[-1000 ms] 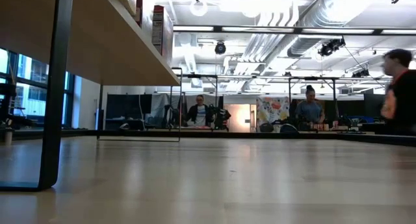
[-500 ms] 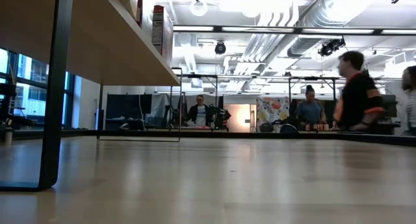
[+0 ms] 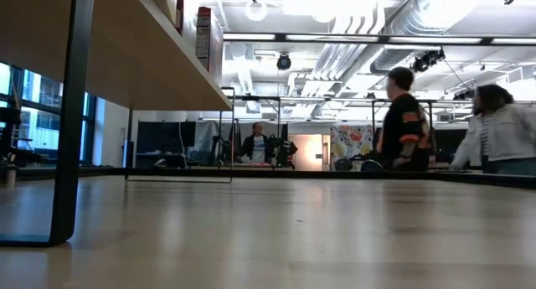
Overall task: Stack cereal on shelf
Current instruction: Put the top yellow cereal box on the shelf
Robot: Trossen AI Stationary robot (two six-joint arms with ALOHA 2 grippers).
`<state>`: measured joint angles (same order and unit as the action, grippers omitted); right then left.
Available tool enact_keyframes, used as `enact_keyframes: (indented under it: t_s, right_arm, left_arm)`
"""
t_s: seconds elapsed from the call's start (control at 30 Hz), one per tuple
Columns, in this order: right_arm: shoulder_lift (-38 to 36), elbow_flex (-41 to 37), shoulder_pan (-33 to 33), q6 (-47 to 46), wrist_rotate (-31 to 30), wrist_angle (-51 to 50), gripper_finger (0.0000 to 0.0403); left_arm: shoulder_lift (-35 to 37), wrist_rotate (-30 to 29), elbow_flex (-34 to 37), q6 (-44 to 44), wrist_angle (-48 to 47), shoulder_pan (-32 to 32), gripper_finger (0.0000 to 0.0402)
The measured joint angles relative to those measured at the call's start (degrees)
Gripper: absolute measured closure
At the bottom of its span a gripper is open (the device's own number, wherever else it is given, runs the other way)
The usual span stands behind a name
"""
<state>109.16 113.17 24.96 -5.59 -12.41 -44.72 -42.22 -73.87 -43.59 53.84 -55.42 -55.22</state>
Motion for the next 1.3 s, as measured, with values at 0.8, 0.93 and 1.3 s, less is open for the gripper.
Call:
enact_keyframes:
  t_s: [0.8,0.93,1.3]
  right_arm:
    - [-11.9,-50.4,-4.8,-15.3,-4.1,54.7,0.0401]
    - [-9.9,-53.3,-5.5,-15.4,-11.1,64.9,0.0402]
    - [-3.6,-48.8,-5.5,-13.7,-12.4,77.7,0.0403]
  left_arm:
    - [0.0,0.8,0.0,0.0,0.0,0.0,0.0401]
    - [0.0,0.7,0.0,0.0,0.0,0.0,0.0401]
    - [0.0,-0.3,0.0,0.0,0.0,0.0,0.0402]
